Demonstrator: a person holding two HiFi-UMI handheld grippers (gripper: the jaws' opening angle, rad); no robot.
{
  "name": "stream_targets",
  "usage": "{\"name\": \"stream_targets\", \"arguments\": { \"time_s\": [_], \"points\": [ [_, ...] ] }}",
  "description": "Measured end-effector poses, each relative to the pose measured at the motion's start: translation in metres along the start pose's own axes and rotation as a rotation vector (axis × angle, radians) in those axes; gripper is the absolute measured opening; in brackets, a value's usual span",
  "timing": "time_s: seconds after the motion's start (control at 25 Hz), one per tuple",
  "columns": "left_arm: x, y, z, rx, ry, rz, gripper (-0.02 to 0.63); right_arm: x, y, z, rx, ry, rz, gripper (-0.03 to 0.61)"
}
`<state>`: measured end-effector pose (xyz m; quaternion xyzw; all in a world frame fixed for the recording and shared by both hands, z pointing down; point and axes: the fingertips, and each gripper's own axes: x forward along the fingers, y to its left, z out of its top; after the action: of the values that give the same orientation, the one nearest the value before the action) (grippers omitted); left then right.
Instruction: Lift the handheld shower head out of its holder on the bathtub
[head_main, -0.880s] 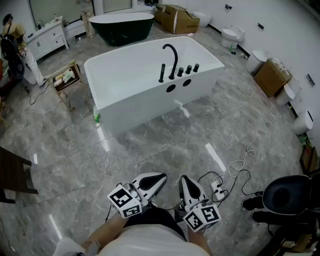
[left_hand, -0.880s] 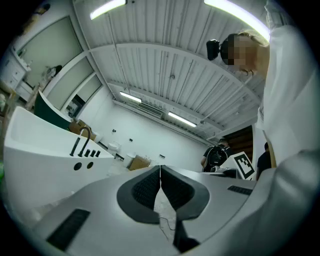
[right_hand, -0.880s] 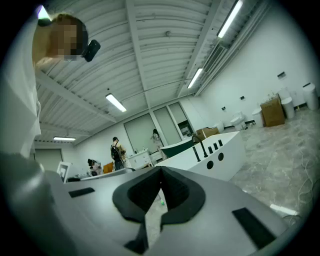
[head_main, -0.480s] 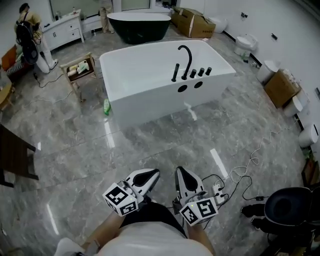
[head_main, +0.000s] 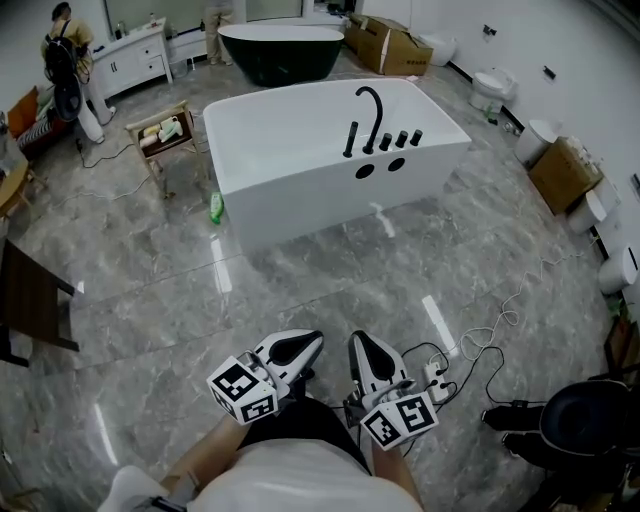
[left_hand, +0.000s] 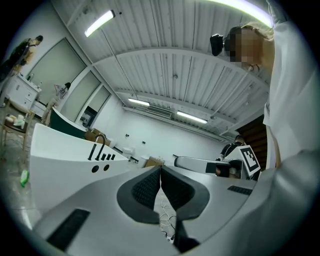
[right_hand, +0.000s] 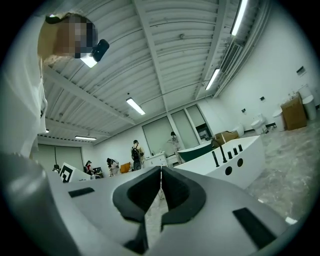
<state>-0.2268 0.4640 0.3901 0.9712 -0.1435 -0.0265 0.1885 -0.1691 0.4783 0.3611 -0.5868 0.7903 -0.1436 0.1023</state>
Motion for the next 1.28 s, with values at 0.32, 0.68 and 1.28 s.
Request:
{"name": "stream_targets", "arguments": {
  "time_s": [0.32,0.68,1.28],
  "points": [
    [0.005,-0.006,-0.009,-0.015,0.028,-0.017,0.012,-0.014,-0.014,0.000,0.017,-0.018,-0.048,0.018],
    [0.032,0.005,-0.008,-0.032,0.037,-0.081,0.012,-0.001,-0.036,-0.004,0.026,0.001,-0.071,0.019],
    [0.107,0.093,0.022,-0.065,0.049,-0.063,0.012,0.084,-0.109,0.025,0.018,0.023,-0.076,0.020]
  ]
}}
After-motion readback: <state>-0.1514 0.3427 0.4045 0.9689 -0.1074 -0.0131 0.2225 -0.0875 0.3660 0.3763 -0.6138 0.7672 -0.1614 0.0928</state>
